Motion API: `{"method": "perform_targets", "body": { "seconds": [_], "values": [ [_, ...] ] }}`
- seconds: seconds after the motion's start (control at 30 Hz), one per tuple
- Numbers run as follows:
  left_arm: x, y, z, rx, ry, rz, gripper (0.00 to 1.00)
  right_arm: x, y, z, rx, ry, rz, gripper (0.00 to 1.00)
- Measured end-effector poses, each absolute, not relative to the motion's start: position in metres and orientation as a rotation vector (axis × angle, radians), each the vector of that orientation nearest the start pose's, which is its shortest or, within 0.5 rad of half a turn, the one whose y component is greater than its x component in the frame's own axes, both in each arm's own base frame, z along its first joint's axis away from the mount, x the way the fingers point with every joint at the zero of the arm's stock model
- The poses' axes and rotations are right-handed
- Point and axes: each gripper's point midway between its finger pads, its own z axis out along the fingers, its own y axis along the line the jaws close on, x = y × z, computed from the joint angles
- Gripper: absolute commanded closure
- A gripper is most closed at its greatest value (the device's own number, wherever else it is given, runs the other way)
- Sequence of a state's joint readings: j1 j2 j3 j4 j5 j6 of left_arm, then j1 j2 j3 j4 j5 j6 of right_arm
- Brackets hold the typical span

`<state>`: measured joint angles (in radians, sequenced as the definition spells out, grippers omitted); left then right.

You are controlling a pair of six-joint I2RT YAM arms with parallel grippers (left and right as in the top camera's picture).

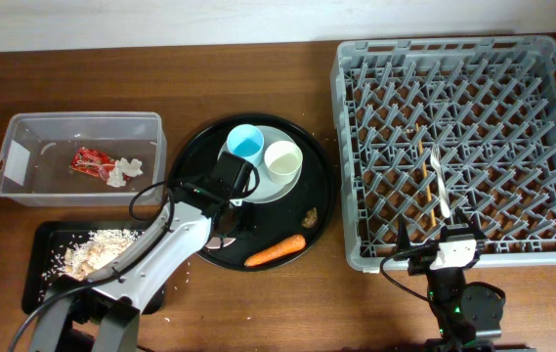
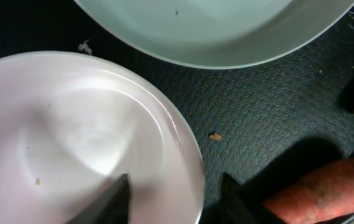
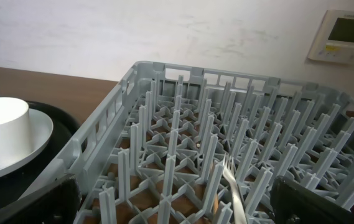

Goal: Sort waste into correct bins and load items into the dishwasher rack
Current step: 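Return the empty pink bowl to the round tray with the left gripper, then grasp the orange carrot with the left gripper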

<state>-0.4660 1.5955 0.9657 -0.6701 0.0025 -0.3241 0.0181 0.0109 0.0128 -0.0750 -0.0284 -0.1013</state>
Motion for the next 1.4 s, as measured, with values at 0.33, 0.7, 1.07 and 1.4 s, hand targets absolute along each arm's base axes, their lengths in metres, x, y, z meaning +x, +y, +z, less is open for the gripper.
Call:
{"method": "perform_targets", "body": {
  "seconds": [0.33,0.7,1.07,1.4],
  "values": [
    [0.252,-0.225,0.113,0.905,2.572,-0.222,0.50,0.246,0.009,0.159,-0.120,1.640,-0.040,0.01],
    [0.240,-0.208,0.044,1.551,2.505,0.139,0.55,0.246,0.009,0.159,-0.119,1.640,-0.040,0.01],
    [0.236,-0.233,0.024,1.661,2.449,-0.020,0.51,0.246,0.009,0.159,-0.120,1.640,-0.040,0.01],
    [0.239,-0.232,0.005,1.672,2.476,0.005,0.76,0.246,0.009,0.159,-0.120,1.640,-0.040,0.01]
  ]
}}
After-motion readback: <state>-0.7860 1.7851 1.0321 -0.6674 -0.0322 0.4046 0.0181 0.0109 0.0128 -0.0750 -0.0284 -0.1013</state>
